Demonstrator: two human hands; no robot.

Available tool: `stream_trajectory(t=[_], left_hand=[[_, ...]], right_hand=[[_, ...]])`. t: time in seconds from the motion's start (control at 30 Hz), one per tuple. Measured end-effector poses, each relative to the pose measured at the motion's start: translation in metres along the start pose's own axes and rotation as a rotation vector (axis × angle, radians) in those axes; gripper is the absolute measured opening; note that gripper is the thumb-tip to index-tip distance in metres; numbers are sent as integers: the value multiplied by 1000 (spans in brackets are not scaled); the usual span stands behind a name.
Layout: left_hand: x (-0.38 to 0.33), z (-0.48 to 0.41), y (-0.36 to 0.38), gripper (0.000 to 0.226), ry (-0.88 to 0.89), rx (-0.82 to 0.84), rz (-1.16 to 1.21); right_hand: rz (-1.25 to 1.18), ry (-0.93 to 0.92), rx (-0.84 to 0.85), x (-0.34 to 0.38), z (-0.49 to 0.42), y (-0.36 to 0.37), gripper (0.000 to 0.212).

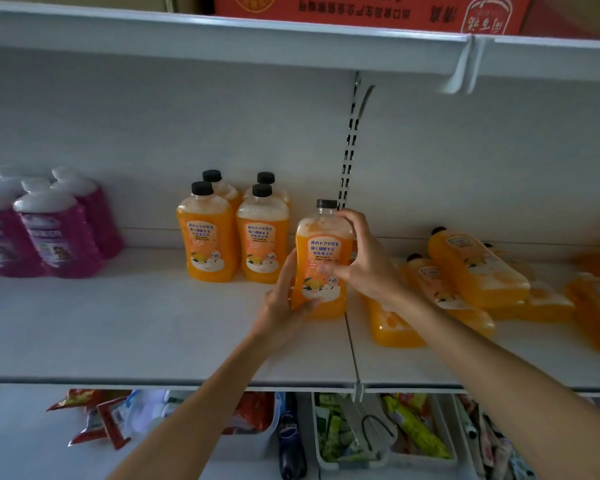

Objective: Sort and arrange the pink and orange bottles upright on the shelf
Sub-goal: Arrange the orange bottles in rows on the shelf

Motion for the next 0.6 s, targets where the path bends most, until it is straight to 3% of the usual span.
stream_trajectory(t=[0.23, 0.4, 0.6], left_hand=[[-1, -4, -14, 75, -13, -19, -326], [5, 0, -23, 39, -49, 3, -659], [4, -4, -25, 29, 0, -25, -714]], right_hand=[[91, -6, -34, -4, -3, -3, 81], [118, -14, -40, -10, -14, -2, 82], [134, -26, -94, -23, -32, -2, 82]])
Point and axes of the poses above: each hand's wrist, its own z-axis away from the middle knuckle, its own y-axis out of the palm, x = y × z, the point moved 9 cm from there along -z, towards the middle knuckle, and after that the axes turned 3 degrees about z, right-handed, at the moved point
